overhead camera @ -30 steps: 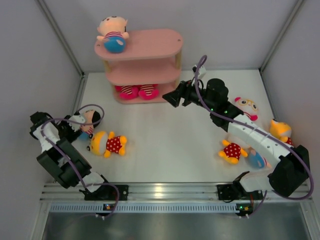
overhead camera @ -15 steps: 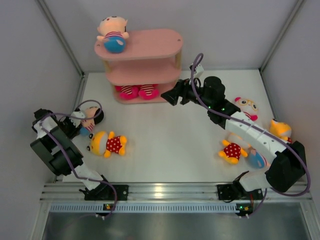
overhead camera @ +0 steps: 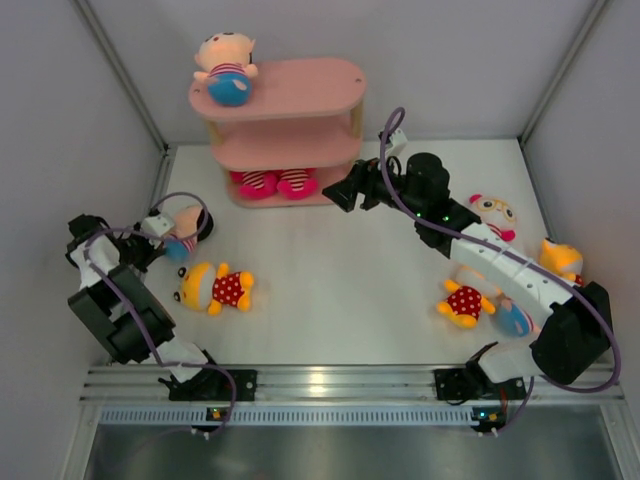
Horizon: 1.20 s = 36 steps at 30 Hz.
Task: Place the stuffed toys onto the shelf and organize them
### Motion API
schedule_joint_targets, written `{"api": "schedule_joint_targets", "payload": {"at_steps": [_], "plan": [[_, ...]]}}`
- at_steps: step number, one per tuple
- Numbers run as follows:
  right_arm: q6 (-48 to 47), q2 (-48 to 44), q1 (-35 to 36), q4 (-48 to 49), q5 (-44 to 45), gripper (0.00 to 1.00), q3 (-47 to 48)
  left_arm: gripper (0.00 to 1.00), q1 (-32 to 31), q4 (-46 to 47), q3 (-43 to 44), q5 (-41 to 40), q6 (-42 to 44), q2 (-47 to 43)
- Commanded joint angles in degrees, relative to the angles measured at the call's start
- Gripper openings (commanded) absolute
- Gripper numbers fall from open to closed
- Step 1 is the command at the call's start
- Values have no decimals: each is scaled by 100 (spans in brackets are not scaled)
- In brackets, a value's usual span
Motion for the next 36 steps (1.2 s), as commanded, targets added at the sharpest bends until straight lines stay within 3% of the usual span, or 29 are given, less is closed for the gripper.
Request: {"api": "schedule_joint_targets", "payload": {"at_steps": [1, 12, 21, 28, 33, 36], "plan": [[-112, -98, -35, 81, 53, 78, 214, 0, -95, 0, 16, 458, -222, -466], [-104, 77, 166, 116, 193, 77, 249, 0, -262, 0, 404, 431, -1067, -1820], [-515, 938, 834, 572, -498, 77, 628, 0, -1307, -729, 781, 476, -1637, -2286], [-2560, 966, 1484, 2136, -387, 84, -267, 0, -2748, -835, 851, 316, -2445, -2489], [-4546, 1000, 2003, 2840, 105, 90, -857, 0, -3022, -1177, 869, 343, -2517, -2480], [-4866, 1158, 2127, 2762, 132, 92, -884, 0, -3180, -1362, 957, 317, -2517, -2463]]}}
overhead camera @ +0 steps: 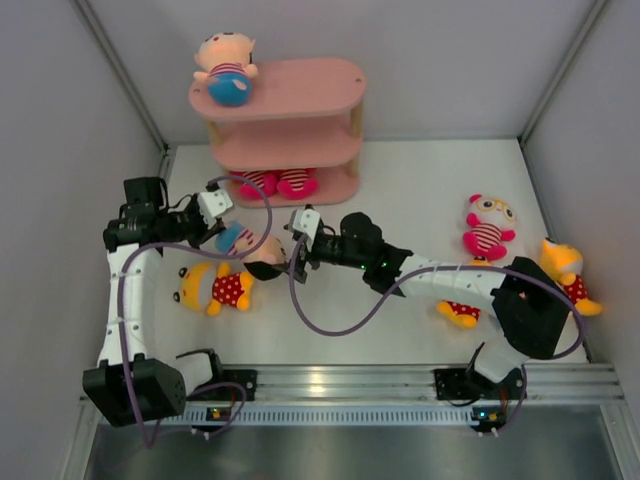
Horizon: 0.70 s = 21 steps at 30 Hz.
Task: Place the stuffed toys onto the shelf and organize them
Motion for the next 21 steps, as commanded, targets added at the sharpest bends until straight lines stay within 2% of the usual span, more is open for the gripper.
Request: {"api": "schedule_joint_targets", "payload": {"at_steps": [1, 5, 8, 11, 18, 21], "plan": [[-1115, 79, 131, 561, 165, 93, 145, 0, -199, -307, 290, 162, -130, -104], [-1114, 1, 123, 402, -291, 93, 190, 0, -331, -377, 273, -5, -95, -87], [-1184, -149, 123, -176, -634, 93, 382, 0, -419, -395, 238, -155, -51, -87], [-1351, -70, 219, -740, -468, 93, 682, 0, -463, -430, 290, -137, -95, -61], [-1474, 517, 290, -248, 349, 94, 444, 0, -525, -614, 466, 65, -122, 18], [-1615, 886, 263, -519, 105, 94, 707, 0, -577, -676, 466, 39, -95, 27]]}}
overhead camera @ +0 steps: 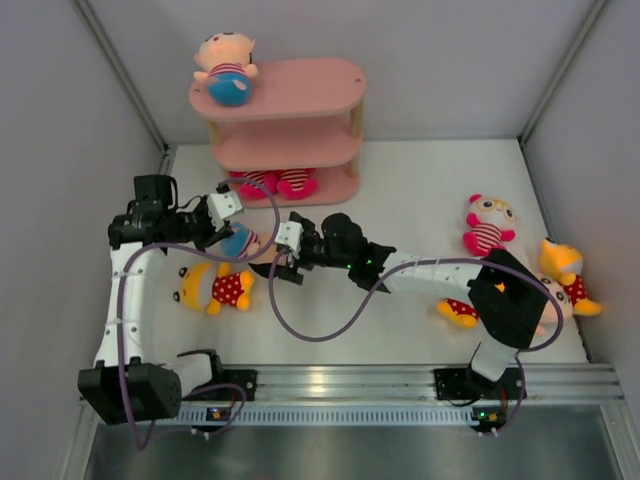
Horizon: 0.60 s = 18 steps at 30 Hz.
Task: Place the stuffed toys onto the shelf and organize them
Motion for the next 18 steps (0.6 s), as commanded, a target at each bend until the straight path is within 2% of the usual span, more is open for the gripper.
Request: {"api": "schedule_joint_targets", "payload": {"at_steps": [1, 8, 12, 13, 14, 15, 16, 18], "plan": [[-249, 433, 43, -177, -108, 94, 478, 0, -79, -175, 215, 231, -10, 8], [-21, 794, -19, 67, -356, 93, 559, 0, -105, -290, 206, 283, -27, 16], [93, 961, -37, 200, -83, 84, 681, 0, -123, -412, 294, 441, -106, 25], [128, 996, -54, 183, -57, 64, 777, 0, -123, -421, 303, 476, -133, 25], [163, 1022, -63, 217, -22, 51, 787, 0, -123, -439, 320, 503, -150, 34], [216, 1014, -54, 287, -4, 41, 787, 0, -132, -465, 346, 564, -211, 34], [208, 1005, -72, 340, -4, 25, 744, 0, -132, -509, 355, 591, -229, 34], [155, 918, -89, 393, -56, 7, 691, 0, -141, -588, 382, 591, -221, 34]]}}
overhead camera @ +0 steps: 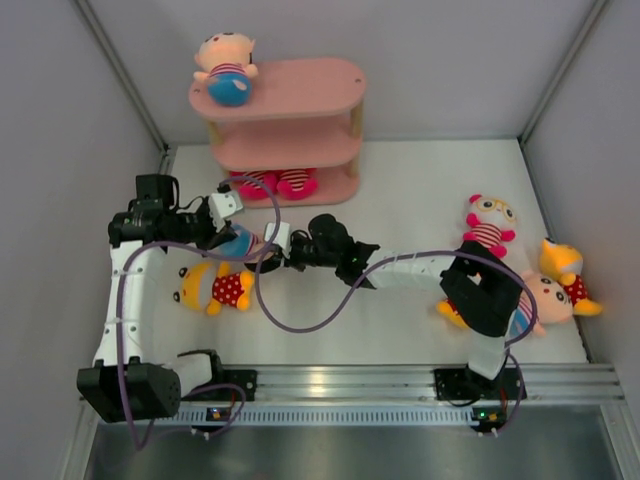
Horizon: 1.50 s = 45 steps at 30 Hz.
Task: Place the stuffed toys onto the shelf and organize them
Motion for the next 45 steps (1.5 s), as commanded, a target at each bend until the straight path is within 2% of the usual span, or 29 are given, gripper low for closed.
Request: {"api": "schedule_joint_targets", "payload": {"at_steps": [1, 4, 5, 8, 11, 16, 20, 23, 29, 34, 41, 45], "plan": [[26, -127, -35, 415, 0, 0, 123, 0, -64, -376, 266, 408, -98, -23], [-114, -434, -87, 696, 36, 0, -271, 1, -108, -666, 354, 241, 33, -32], [-341, -644, -105, 810, 62, 0, -387, 28, -108, -719, 380, 197, 103, -101], [-938, -1050, -105, 776, 176, 0, -686, 59, -126, -1105, 564, 91, 479, -215], [-1562, -1339, -105, 574, 246, 0, -801, 71, -152, -1596, 792, 12, 1076, -269], [-2548, -1718, -96, 118, 273, 0, -915, 77, -275, -1959, 1013, -146, 1659, -321], [-3793, -2175, 18, 19, 650, 0, -1239, 77, -380, -2152, 1486, -77, 2062, -331], [-4348, -2368, 158, -102, 1097, 0, -1425, 78, -485, -2381, 1733, 29, 2318, -391], [-5210, -2299, 220, -1006, 1240, 1, -925, 79, -855, -2381, 1409, -296, 2959, -708], [-5914, -2053, 299, -1237, 1407, 0, -600, 80, -899, -2381, 1312, -392, 3276, -761], [-6355, -1772, 431, -1710, 1205, 0, 190, 80, -1101, -2398, 645, -682, 3918, -937], [-6583, -1552, 449, -1914, 1196, 0, 482, 80, -1145, -2398, 653, -735, 4146, -919]]}}
